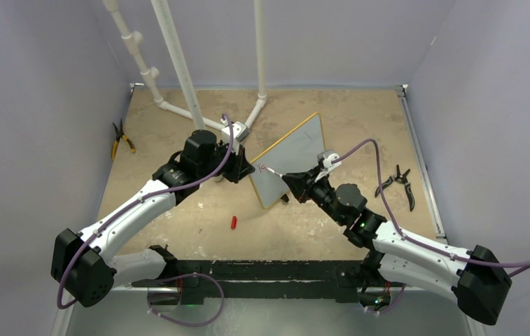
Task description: Write a sentence on the whiteboard
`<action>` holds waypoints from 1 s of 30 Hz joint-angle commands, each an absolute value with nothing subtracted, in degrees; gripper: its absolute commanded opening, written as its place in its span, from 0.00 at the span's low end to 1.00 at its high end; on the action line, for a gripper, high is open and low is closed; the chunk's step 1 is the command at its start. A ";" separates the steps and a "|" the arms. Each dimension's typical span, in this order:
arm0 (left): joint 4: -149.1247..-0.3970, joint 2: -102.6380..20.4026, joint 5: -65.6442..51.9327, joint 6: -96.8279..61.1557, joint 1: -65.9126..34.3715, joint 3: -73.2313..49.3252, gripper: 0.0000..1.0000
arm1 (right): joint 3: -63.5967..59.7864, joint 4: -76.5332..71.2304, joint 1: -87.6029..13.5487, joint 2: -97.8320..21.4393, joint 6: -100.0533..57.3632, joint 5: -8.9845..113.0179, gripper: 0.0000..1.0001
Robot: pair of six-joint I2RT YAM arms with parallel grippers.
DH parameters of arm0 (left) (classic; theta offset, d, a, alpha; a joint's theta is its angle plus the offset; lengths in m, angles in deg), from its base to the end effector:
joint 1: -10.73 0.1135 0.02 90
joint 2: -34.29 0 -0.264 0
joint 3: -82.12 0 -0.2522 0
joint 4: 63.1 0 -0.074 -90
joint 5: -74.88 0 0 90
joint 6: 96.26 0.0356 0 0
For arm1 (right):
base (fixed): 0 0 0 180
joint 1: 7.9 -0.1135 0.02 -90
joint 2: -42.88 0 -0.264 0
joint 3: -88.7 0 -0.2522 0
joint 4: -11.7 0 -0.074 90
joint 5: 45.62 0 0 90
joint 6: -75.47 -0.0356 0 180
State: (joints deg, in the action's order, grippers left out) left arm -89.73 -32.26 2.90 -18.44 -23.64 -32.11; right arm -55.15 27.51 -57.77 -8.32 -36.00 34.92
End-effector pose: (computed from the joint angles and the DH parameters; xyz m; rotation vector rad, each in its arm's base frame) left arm 0.2108 -0.1575 0.3026 0.6076 2.0381 -0.8168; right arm 0.1380 0.1547 0.2552 -0.2651 1.6000 0.8463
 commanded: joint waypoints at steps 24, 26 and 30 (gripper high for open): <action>-88.94 -32.79 4.70 -15.82 -23.72 -32.70 0.00 | -53.36 32.34 -57.93 -7.63 -35.62 34.46 0.00; -88.92 -32.86 4.79 -15.75 -23.70 -32.58 0.00 | -53.05 32.47 -57.97 -8.09 -35.47 35.09 0.00; -89.02 -32.78 4.75 -15.75 -23.72 -32.53 0.00 | -52.74 32.51 -57.95 -9.09 -35.21 35.83 0.00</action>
